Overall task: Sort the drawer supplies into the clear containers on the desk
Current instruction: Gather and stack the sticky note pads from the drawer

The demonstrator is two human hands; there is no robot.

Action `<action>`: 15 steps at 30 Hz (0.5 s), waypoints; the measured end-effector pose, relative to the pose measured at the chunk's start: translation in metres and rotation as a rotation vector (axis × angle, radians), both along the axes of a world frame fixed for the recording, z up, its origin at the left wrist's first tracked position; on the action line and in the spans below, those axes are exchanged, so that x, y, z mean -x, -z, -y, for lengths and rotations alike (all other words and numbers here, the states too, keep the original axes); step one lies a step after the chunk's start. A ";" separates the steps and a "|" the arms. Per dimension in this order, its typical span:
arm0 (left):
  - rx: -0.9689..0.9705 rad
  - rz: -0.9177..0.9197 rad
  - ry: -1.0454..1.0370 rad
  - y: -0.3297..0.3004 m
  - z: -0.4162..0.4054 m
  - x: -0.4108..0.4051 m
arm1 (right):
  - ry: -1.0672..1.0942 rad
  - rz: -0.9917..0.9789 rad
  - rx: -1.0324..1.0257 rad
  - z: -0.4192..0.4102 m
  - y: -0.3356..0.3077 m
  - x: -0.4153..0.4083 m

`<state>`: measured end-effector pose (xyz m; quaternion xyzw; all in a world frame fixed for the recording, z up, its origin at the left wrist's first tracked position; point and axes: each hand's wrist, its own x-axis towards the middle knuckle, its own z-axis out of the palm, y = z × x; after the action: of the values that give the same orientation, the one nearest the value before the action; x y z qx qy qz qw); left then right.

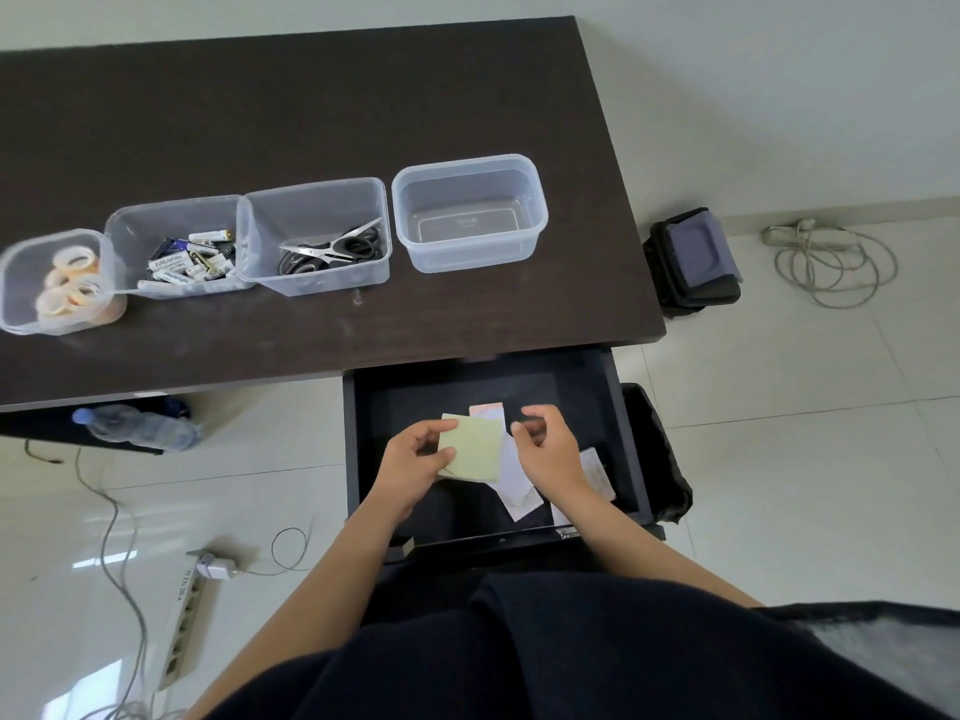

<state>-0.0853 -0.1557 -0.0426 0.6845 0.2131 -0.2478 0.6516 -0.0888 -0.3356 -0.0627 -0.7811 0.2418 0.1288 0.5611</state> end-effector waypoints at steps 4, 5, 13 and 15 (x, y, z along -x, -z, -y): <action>-0.015 -0.048 -0.063 0.002 -0.017 0.012 | -0.302 -0.123 0.499 0.025 0.026 0.008; -0.009 -0.059 -0.074 0.003 -0.020 0.015 | -0.417 -0.194 0.617 0.033 0.030 0.010; -0.056 -0.105 -0.054 0.006 -0.033 0.037 | -0.826 -0.303 0.849 0.057 0.035 0.013; -0.063 -0.113 -0.047 0.005 -0.034 0.039 | -0.867 -0.329 0.830 0.060 0.030 0.003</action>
<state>-0.1242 -0.1221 -0.0479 0.6844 0.2732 -0.2637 0.6225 -0.0921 -0.3954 -0.0923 -0.9312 0.0158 0.3586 0.0628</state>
